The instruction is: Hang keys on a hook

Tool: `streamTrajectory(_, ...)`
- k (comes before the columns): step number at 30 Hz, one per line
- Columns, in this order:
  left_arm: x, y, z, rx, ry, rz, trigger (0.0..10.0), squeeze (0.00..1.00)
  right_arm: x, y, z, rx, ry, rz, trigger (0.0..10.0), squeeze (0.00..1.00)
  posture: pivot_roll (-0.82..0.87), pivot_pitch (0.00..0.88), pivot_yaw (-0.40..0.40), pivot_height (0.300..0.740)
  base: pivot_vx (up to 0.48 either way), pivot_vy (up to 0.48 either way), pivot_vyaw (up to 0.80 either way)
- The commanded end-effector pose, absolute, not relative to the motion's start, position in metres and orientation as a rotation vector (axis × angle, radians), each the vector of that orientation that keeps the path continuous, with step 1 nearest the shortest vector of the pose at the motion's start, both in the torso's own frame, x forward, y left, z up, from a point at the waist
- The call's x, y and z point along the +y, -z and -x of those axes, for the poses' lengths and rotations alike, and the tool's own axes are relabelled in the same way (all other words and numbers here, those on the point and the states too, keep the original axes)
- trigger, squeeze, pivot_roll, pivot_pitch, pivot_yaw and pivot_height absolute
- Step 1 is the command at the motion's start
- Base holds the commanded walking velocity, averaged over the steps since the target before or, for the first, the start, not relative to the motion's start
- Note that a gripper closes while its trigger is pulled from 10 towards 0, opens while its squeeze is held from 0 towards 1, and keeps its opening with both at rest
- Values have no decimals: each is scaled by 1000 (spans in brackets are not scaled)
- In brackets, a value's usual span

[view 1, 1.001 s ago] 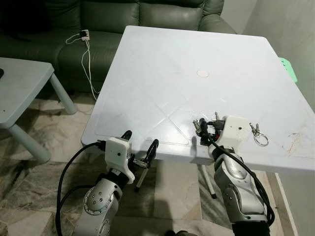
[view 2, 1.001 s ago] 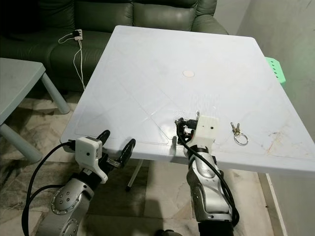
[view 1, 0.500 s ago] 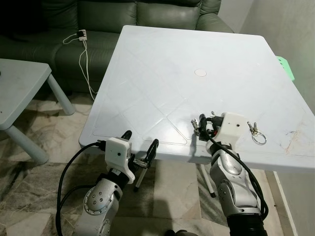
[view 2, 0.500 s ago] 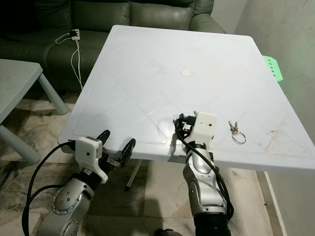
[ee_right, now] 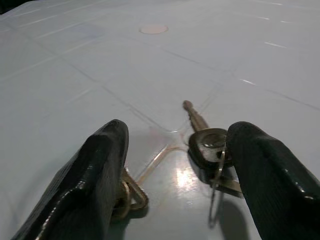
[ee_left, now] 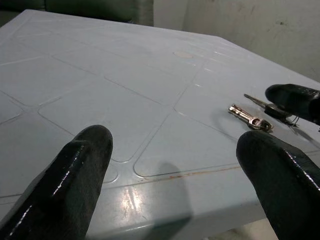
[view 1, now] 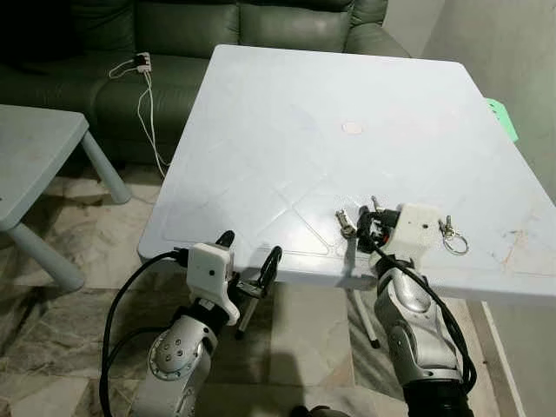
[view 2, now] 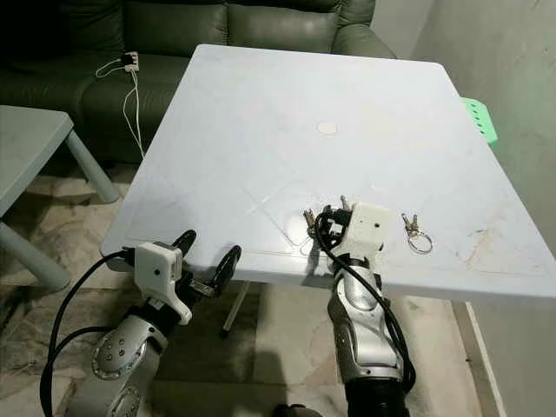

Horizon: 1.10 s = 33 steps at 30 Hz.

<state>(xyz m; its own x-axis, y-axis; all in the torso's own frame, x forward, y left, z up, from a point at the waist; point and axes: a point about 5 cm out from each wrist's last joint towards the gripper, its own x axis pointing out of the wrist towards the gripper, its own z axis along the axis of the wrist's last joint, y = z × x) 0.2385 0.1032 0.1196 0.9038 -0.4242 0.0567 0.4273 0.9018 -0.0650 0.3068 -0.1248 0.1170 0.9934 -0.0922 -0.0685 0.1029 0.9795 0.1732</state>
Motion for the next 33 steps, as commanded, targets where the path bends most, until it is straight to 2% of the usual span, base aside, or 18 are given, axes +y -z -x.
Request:
streamTrajectory(1,101,-121,-236,-43,452,77,10000,0,-125,-111,-305,90,112,-167,10000,0,57,149,-98,740,0,0,0)
streamTrajectory(5,101,-121,-236,-41,449,74,10000,0,-123,-107,-305,111,104,-162,10000,0,63,147,-100,740,0,0,0)
streamTrajectory(6,101,-121,-236,-41,447,77,10000,0,-123,-107,-304,116,103,-162,9059,0,63,147,-100,740,0,0,0)
streamTrajectory(7,101,-121,-235,-41,446,78,10000,0,-123,-106,-304,119,104,-161,9059,0,63,147,-100,740,0,0,0)
streamTrajectory(8,102,-121,-235,-41,446,76,10000,0,-123,-106,-304,124,110,-156,9961,0,64,146,-101,740,0,0,0)
streamTrajectory(10,101,-121,-235,-40,446,76,10000,0,-124,-105,-304,126,116,-145,9804,0,64,146,-101,740,0,0,0)
streamTrajectory(12,101,-121,-235,-39,445,77,10000,0,-124,-104,-303,131,114,-145,8941,0,64,146,-101,740,0,0,0)
streamTrajectory(13,101,-121,-235,-39,446,77,10000,0,-124,-105,-303,128,112,-145,8941,0,63,145,-101,740,0,0,0)
streamTrajectory(14,101,-121,-235,-40,446,77,10000,0,-124,-104,-303,128,116,-146,7765,0,63,145,-101,740,0,0,0)
streamTrajectory(15,101,-120,-235,-38,446,79,10000,0,-125,-104,-302,130,123,-144,9255,0,61,144,-101,740,0,0,0)
streamTrajectory(16,101,-120,-235,-38,446,79,10000,0,-125,-104,-302,130,123,-144,9255,0,61,144,-101,740,0,0,0)
streamTrajectory(17,101,-120,-235,-39,446,78,10000,0,-126,-105,-303,119,129,-140,10000,0,61,144,-101,740,0,0,0)
streamTrajectory(33,100,-119,-234,-34,446,82,10000,0,-137,-105,-303,106,193,-121,10000,0,59,149,-98,740,0,0,0)
